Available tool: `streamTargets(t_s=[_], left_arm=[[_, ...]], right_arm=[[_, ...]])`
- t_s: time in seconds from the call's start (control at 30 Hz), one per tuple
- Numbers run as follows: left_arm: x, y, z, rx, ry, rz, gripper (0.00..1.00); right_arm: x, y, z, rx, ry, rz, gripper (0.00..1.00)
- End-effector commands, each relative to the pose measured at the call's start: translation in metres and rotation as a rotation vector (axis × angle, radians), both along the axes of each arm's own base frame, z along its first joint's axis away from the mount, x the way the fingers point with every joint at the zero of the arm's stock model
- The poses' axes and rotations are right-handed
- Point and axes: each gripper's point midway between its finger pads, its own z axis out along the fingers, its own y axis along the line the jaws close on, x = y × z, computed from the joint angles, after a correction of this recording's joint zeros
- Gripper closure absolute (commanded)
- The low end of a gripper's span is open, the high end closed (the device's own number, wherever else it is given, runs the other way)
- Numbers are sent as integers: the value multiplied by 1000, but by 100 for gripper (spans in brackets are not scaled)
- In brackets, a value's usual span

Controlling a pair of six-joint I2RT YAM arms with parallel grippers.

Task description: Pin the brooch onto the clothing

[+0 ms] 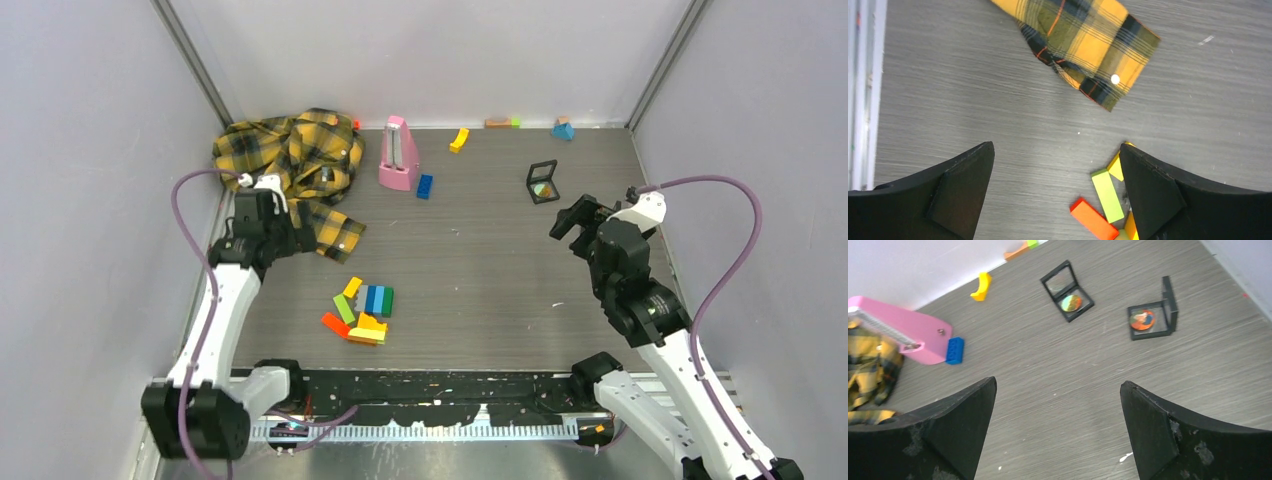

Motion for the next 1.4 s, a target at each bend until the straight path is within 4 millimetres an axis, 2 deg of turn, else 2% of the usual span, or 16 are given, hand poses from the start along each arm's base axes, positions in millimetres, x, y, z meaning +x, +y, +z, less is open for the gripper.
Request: streamTargets(t_s=[0.0, 0.17, 0.3, 0.43, 0.6, 0.67, 0.73, 0.9, 0.97, 1.0, 1.03, 1.07, 1.17, 1.23, 1.33, 1.37], left_arm=[[37, 11, -1, -158, 26, 106, 0], [96, 13, -19, -344, 11, 178, 0], [132, 19, -45, -367, 63, 224, 1], [151, 29, -73, -340, 120, 264, 1], [158, 38, -107, -304, 193, 293, 2], [161, 38, -114, -302, 206, 287, 12], [164, 38, -119, -297, 214, 277, 28], [171, 44, -129, -247, 243, 255, 53], [172, 45, -130, -225, 256, 231, 71], [173, 45, -129, -218, 259, 210, 87], [173, 44, -127, -212, 260, 187, 98], [172, 43, -122, -210, 258, 171, 100], [172, 32, -80, -252, 146, 137, 100], [169, 19, -42, -307, 52, 96, 100], [154, -14, 35, -380, -73, -36, 100], [144, -31, 62, -402, -110, -109, 100]], right_arm=[[0, 26, 18, 129, -30, 101, 0], [-6, 39, 14, 184, -17, 167, 0], [-12, 43, 6, 189, 14, 191, 0], [-17, 50, -5, 160, 65, 253, 0], [-20, 53, -21, 121, 145, 282, 0], [-20, 53, -25, 114, 163, 283, 0], [-21, 54, -29, 114, 176, 287, 0], [-23, 59, -37, 124, 208, 312, 0], [-25, 61, -40, 126, 224, 321, 1], [-25, 61, -41, 127, 228, 323, 1], [-26, 62, -42, 128, 234, 328, 1], [-27, 62, -43, 129, 237, 330, 1], [-30, 64, -45, 130, 253, 344, 1], [-32, 69, -45, 136, 259, 377, 1], [-33, 82, -43, 150, 262, 456, 3], [-33, 90, -39, 167, 253, 495, 4]])
